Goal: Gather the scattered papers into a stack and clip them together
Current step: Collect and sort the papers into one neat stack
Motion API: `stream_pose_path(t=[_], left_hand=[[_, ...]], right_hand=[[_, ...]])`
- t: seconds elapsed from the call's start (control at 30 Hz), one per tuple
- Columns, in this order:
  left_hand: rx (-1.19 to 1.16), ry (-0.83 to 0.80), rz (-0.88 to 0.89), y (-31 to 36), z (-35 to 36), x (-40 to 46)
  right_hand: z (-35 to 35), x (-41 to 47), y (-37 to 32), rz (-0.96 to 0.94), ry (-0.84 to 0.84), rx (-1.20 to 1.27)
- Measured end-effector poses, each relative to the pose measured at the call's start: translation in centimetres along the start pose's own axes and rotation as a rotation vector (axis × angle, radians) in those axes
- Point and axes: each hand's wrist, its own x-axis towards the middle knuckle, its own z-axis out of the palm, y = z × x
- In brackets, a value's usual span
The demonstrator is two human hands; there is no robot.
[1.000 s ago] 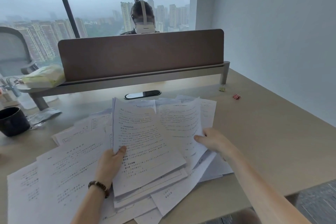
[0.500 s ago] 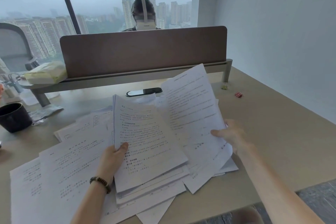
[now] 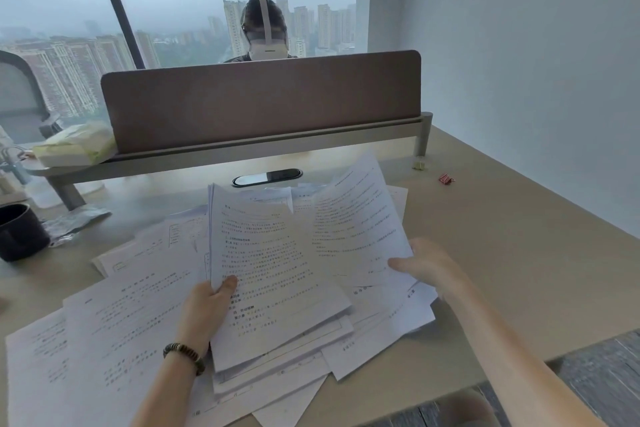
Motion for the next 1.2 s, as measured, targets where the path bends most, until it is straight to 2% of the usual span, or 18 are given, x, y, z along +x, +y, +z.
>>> stream_pose_path(t=[0.3,0.5,0.67,0.87,1.0,1.1,1.2], left_hand=[[0.002,0.003,-0.015,0.8,-0.1,-0.7],[-0.009,-0.002,-0.003,0.9,-0.2,-0.9],[-0.019,-0.008,0.009,1.0,-0.3,-1.1],[0.001,-0.008,0.039,1.1,-0.4,-1.3],[-0.014,-0.002,0.034,1.9,-0.1,-2.1],[-0.102,-0.021,0.008,1.9,-0.3,-2.1],[-0.229,-0.038,-0.025,2.5,-0.5,-2.5]], right_hand=[[-2.1,-1.2,-1.4,-0.08,-0.063,0.503],[-3.6,-1.4,-4.3,-0.152,-0.056,0.541],[-4.6,-1.9,-6.9,-0.284,-0.045,0.565],[-5.3,-3.0,-10.1,-0.461,-0.192,0.754],[-4.9,-3.7,-10.3,-0.598,-0.224,0.834],[-4.2,-3.5,-8.6,-0.572,-0.239,0.901],[-2.8,-2.3,-5.6,-0.376,-0.181,0.788]])
